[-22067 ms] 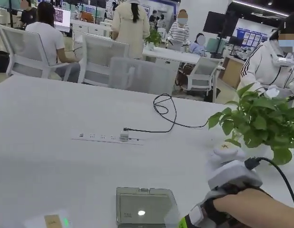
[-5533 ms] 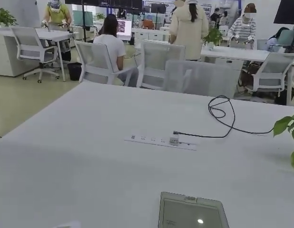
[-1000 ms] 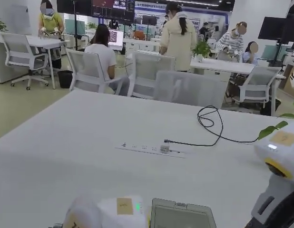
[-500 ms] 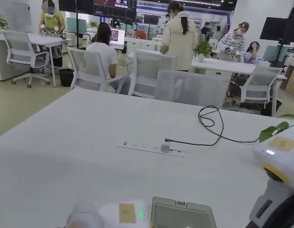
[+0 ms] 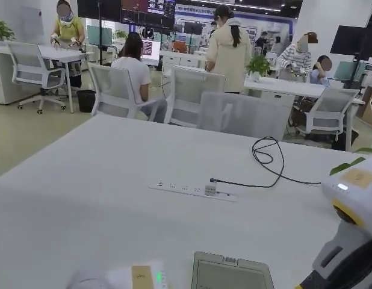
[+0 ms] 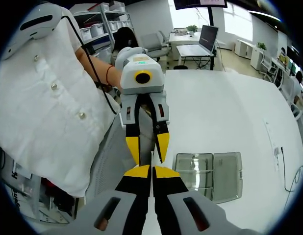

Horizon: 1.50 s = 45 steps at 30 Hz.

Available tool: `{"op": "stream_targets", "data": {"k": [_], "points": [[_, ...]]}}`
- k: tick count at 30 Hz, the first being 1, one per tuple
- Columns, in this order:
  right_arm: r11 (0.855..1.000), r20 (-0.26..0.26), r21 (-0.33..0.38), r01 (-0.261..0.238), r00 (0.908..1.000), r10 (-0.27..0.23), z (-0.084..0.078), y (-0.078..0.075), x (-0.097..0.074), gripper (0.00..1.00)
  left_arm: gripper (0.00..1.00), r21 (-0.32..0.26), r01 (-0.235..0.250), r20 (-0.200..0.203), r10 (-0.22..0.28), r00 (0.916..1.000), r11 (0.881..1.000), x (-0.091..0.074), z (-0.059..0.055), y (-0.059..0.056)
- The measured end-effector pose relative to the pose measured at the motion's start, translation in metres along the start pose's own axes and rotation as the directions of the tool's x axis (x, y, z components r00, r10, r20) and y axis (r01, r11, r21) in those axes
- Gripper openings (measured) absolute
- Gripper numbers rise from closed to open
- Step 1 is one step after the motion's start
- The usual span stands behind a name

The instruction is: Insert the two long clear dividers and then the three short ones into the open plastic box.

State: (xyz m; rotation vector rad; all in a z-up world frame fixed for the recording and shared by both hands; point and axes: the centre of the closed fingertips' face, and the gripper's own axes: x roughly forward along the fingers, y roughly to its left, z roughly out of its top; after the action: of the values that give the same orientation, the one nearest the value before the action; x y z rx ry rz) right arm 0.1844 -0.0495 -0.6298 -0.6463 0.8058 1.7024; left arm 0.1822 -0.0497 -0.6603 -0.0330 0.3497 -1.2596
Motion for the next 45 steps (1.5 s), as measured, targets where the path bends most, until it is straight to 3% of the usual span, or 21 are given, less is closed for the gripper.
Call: {"op": "stream_targets", "data": {"k": [7,15,24,31,37,45], "points": [[0.998,0.018,0.004,0.06,0.998,-0.06,0.003,-0.019,0.0,0.03,0.37,-0.015,-0.083,-0.016,0.083,0.9964,0.996,-0.014,-0.01,0.017],[0.992,0.012,0.007,0.123,0.9923,-0.123,0.002,-0.046,0.008,0.03,0.56,-0.035,-0.156,-0.053,0.154,0.9866,0.987,-0.03,-0.026,0.033],[0.984,0.015,0.032,0.177,0.984,-0.178,-0.003,-0.081,0.032,0.03,0.79,-0.036,-0.185,-0.09,0.181,0.9793,0.982,-0.039,-0.045,0.045],[0.978,0.011,0.046,0.203,0.979,-0.204,-0.017,-0.102,0.06,0.03,0.95,-0.059,-0.211,-0.117,0.203,0.9721,0.976,-0.043,-0.064,0.056],[0.975,0.018,0.074,0.21,0.9772,-0.211,-0.031,-0.111,0.077,0.03,1.0,-0.078,-0.204,-0.125,0.193,0.9732,0.976,-0.044,-0.073,0.054],[0.973,0.01,0.088,0.215,0.9761,-0.217,-0.043,-0.119,0.09,0.03,1.0,-0.086,-0.199,-0.123,0.187,0.9745,0.976,-0.043,-0.074,0.054]]}}
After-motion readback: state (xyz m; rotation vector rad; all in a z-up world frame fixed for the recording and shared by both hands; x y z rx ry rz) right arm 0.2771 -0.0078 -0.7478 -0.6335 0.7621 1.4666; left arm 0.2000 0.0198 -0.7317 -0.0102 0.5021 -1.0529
